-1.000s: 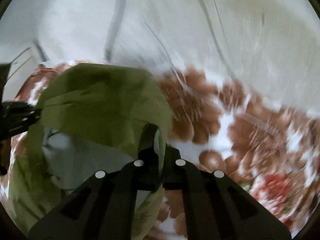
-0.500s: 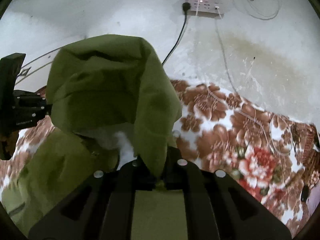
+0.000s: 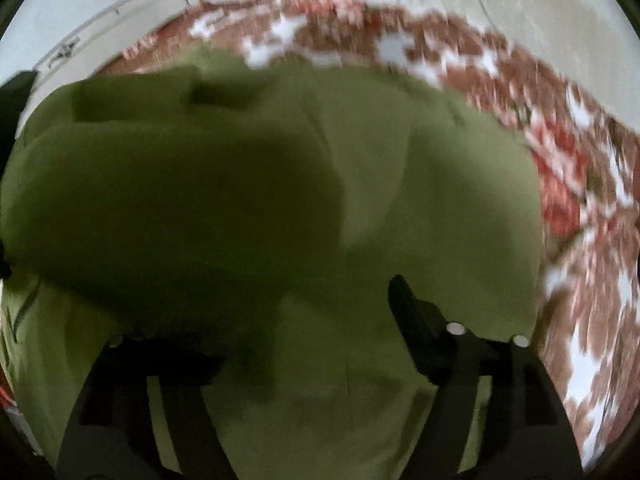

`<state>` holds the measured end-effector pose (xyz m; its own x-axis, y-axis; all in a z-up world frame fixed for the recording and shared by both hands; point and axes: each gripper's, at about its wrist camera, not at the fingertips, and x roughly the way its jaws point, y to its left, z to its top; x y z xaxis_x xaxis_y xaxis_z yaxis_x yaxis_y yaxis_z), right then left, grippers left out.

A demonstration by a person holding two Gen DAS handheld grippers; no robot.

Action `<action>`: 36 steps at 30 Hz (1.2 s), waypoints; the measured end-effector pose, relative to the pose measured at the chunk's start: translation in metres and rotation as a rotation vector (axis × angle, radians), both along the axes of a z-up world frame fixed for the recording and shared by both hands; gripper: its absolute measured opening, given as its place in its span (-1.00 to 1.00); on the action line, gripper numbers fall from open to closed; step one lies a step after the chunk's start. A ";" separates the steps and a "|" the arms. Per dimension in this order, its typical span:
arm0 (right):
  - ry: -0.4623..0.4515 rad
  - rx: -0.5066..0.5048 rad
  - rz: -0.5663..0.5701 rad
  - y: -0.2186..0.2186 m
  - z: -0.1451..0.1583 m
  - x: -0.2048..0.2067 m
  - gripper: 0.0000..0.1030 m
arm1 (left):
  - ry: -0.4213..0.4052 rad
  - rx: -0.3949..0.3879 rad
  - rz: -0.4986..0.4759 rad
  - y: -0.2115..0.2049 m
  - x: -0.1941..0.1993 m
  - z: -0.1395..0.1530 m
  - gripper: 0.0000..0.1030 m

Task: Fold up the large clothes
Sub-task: 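Fold the hood down onto the jacket body with both grippers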

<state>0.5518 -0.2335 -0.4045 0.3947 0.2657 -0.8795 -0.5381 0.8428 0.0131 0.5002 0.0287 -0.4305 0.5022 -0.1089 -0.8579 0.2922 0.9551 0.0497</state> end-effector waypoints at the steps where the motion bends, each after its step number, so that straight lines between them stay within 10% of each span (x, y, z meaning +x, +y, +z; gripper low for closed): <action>1: 0.032 0.015 -0.002 -0.007 -0.003 -0.006 0.73 | -0.007 0.033 -0.044 0.000 -0.011 0.001 0.49; 10: 0.124 0.080 -0.108 -0.067 0.027 -0.003 0.75 | 0.064 0.056 0.021 0.061 -0.012 0.023 0.49; 22: 0.307 0.258 -0.255 -0.018 -0.003 0.217 0.76 | 0.110 -0.342 0.352 0.111 0.185 0.004 0.50; 29: 0.352 0.233 -0.204 0.009 -0.030 0.255 0.75 | 0.159 -0.333 0.303 0.093 0.240 -0.025 0.08; 32: 0.343 0.252 -0.225 0.009 -0.034 0.259 0.25 | 0.194 -0.333 0.271 0.082 0.250 -0.036 -0.60; 36: 0.273 0.287 -0.241 0.006 -0.018 0.257 -0.37 | 0.131 -0.333 0.244 0.074 0.252 -0.020 -0.73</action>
